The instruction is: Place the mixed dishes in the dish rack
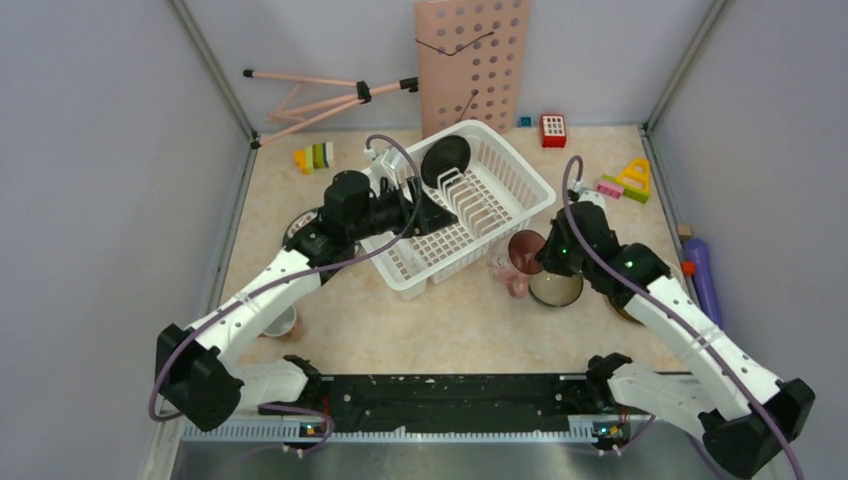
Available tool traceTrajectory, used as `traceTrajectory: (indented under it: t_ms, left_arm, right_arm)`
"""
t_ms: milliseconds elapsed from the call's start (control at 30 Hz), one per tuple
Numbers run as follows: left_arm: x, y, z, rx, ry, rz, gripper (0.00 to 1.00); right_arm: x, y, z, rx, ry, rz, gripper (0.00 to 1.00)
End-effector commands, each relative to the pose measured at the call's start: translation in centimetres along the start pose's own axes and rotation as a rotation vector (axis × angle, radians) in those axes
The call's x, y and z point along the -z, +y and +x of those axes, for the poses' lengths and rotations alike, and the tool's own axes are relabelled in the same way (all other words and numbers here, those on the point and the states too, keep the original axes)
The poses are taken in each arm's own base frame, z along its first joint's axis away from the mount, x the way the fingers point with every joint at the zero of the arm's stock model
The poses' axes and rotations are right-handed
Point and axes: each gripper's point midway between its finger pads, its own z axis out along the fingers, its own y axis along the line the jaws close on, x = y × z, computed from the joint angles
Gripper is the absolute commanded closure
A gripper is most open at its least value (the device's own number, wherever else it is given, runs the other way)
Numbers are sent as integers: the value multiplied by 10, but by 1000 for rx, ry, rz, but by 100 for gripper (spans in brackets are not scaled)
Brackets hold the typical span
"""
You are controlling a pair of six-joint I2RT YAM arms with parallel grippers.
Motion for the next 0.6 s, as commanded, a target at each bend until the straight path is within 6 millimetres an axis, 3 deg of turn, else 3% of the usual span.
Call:
traceTrajectory:
  t_ms: [0,133,300,567]
  left_arm:
    - [3,-34,-2,57,12,163,35]
    - [17,-44,-2,64,20,189,32]
    - [36,-48,-9,81,9,205,21]
    - [58,-27,-27,108,-65,204,11]
  right_arm:
    - [58,37,-75,5,-281,-187,100]
    - [79,35,-98,19,-370,-178,100]
    - [100,42,-129,2,-491,-200,100]
    - [93,94,-157,-114,-635,-463,100]
